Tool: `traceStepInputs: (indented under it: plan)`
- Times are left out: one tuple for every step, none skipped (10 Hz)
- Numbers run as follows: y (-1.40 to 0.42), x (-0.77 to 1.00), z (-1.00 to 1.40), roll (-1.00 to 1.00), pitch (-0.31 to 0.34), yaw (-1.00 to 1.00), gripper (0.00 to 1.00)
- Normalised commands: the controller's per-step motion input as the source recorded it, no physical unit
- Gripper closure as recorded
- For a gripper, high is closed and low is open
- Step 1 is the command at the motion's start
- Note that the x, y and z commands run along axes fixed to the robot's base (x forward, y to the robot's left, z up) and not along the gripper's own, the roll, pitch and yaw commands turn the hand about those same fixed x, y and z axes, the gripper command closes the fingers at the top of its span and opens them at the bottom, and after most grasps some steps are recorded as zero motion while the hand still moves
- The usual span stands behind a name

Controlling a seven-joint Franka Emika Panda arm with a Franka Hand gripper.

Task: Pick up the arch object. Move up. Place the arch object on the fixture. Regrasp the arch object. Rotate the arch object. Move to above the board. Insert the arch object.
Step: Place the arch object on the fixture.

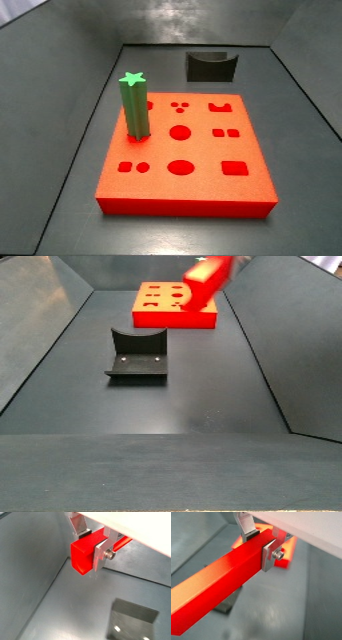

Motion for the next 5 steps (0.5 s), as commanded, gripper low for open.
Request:
traceStepInputs:
  plan:
    - [-0.86,1.0,0.27,-0.03,0.147,1.0,1.0]
    - [-0.7,0.99,0.22,-0.04,0.179,1.0,1.0]
    - [-0.37,0.85,0.12,-0.05,0.227,1.0,1.0]
    - [-0.11,0.72,0.05,-0.07,0.309,1.0,1.0]
    - [-0.08,0.67,0.04,-0.06,0.31,0.84,1.0]
